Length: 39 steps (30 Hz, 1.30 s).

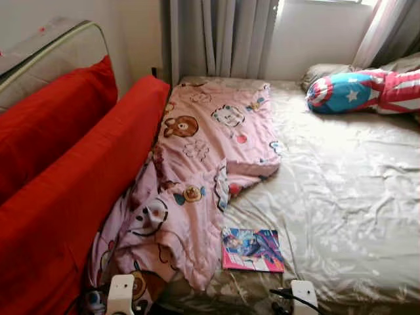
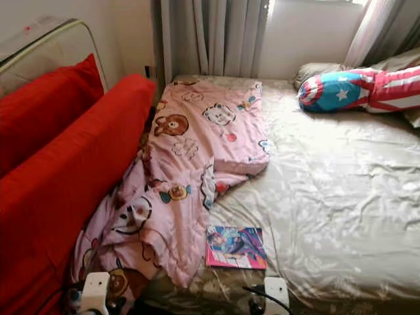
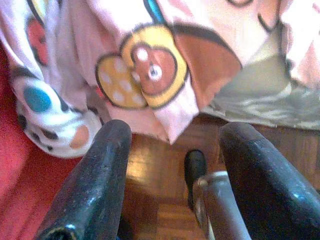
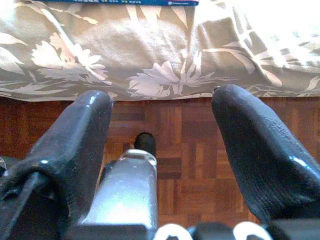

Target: Clean up the room

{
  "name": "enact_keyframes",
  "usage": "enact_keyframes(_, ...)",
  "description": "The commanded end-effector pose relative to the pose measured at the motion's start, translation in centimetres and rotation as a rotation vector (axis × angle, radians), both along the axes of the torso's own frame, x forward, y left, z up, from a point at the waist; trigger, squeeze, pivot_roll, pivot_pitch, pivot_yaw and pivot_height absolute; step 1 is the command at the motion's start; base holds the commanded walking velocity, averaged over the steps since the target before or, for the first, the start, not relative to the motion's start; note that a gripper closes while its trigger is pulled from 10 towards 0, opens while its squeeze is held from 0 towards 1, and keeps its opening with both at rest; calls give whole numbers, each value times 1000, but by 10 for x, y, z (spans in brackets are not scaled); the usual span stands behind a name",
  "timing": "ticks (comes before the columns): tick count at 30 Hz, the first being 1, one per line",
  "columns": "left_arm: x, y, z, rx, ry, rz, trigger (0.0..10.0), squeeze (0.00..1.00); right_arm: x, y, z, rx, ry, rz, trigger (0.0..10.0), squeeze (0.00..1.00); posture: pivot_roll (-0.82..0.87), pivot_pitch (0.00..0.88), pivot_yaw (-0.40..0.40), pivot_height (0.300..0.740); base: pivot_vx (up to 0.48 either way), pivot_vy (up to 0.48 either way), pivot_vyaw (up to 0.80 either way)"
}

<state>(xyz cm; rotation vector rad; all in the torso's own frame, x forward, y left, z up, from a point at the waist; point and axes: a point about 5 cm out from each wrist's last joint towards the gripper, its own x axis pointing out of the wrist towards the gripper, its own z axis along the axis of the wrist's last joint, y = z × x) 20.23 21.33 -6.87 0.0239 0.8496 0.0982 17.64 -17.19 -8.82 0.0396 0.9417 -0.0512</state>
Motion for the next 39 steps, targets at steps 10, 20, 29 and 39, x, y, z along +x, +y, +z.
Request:
enact_keyframes(10,5,-5,1,-20,12,1,10000,0,2,-7,1,-16,10,-16,10000,0,-8,0,-41,740,0,0,0)
enact_keyframes(20,-27,-4,-15,-31,79,6,10000,0,-5,-12,-2,-24,28,-89,10000,0,-53,0,-25,740,0,0,0)
enact_keyframes(29,-46,-7,-23,-33,107,-10,10000,0,-16,-11,-6,-6,52,-139,10000,0,-56,0,25,740,0,0,0)
enact_keyframes(39,-64,-19,-30,-48,113,-32,10000,0,-31,-19,-11,-14,86,-133,10000,0,-56,0,-4,740,0,0,0)
